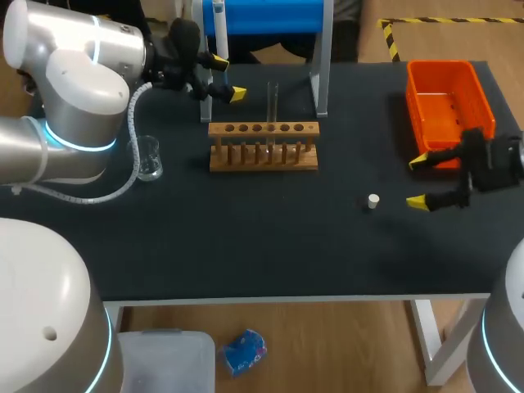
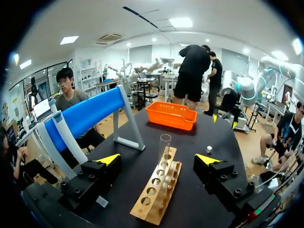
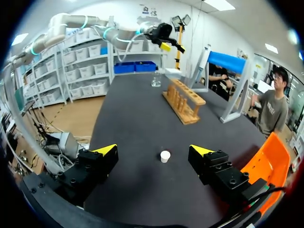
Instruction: Invert the test tube, pick up the pipette, mount the tip to pipette, aspirate from beaker and dispense into the tube, eject the tip, return the pipette, and cap with the stopper.
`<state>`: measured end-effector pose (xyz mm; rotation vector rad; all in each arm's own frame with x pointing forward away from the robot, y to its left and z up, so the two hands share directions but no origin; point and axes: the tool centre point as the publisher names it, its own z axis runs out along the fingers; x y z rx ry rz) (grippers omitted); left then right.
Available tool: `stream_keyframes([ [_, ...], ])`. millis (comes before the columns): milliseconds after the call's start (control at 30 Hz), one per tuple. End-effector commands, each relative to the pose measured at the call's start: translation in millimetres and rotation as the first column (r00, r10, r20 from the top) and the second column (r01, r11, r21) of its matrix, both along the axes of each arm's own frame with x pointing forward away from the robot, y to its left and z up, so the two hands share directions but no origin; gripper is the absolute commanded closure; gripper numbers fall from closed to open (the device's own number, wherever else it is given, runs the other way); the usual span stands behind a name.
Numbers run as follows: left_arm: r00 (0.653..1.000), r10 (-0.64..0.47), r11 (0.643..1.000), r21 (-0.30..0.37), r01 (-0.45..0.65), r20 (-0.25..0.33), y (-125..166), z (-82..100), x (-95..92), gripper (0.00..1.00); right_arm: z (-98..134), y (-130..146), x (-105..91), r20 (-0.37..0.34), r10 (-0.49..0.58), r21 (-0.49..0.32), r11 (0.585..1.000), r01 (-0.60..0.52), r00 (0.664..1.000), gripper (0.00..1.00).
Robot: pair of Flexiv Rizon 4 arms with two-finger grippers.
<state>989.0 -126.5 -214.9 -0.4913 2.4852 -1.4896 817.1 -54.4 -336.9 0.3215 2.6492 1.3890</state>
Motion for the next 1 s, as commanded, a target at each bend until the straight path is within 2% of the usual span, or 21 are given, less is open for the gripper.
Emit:
stream_keyframes([
  [33, 1.000, -0.004, 1.000, 0.002, 0.004, -0.004, 1, 1.1, 0.5, 0.00, -14, 14, -0.3, 0.004, -0.036, -0.014, 0.999, 0.036, 0.999, 0.00],
  [133, 1.000, -0.004, 1.000, 0.002, 0.004, -0.004, 1, 1.1, 0.5, 0.00, -22, 17, 0.5, -0.006, -0.050, -0.018, 0.999, 0.050, 0.999, 0.00],
  [167, 1.000, -0.004, 1.000, 0.002, 0.004, -0.004, 1, 1.1, 0.5, 0.00, -24, 17, 0.5, -0.007, -0.052, -0.018, 0.998, 0.052, 0.999, 0.06],
  [233, 1.000, -0.004, 1.000, 0.002, 0.004, -0.004, 1, 1.1, 0.5, 0.00, -30, 18, 0.3, -0.012, -0.057, -0.021, 0.998, 0.057, 0.998, 0.49],
  [400, 1.000, -0.004, 1.000, 0.002, 0.004, -0.004, 1, 1.1, 0.5, 0.00, -45, 19, 0.7, -0.024, -0.061, -0.031, 0.998, 0.060, 0.998, 0.54],
  [500, 1.000, -0.004, 1.000, 0.002, 0.004, -0.004, 1, 1.1, 0.5, 0.00, -53, 20, 2.6, -0.034, -0.060, -0.039, 0.998, 0.059, 0.998, 0.49],
  [700, 1.000, -0.004, 1.000, 0.002, 0.004, -0.004, 1, 1.1, 0.5, 0.00, -60, 23, 4.4, -0.046, -0.054, -0.044, 0.998, 0.052, 0.998, 0.50],
  [800, 1.000, -0.004, 1.000, 0.002, 0.004, -0.004, 1, 1.1, 0.5, 0.00, -62, 26, 6.2, -0.049, -0.051, -0.046, 0.998, 0.049, 0.997, 0.42],
  [900, 1.000, -0.004, 1.000, 0.002, 0.004, -0.004, 1, 1.1, 0.5, 0.00, -65, 28, 9.1, -0.052, -0.049, -0.048, 0.998, 0.046, 0.997, 0.29],
  [933, 1.000, -0.004, 1.000, 0.002, 0.004, -0.004, 1, 1.1, 0.5, 0.00, -65, 29, 10.2, -0.053, -0.048, -0.047, 0.998, 0.045, 0.997, 0.33],
  [967, 1.000, -0.004, 1.000, 0.002, 0.004, -0.004, 1, 1.1, 0.5, 0.00, -65, 31, 11.2, -0.053, -0.047, -0.046, 0.998, 0.045, 0.997, 0.44],
  [1000, 1.000, -0.004, 1.000, 0.002, 0.004, -0.004, 1, 1.1, 0.5, 0.00, -66, 32, 12.7, -0.053, -0.047, -0.046, 0.998, 0.045, 0.998, 0.47],
])
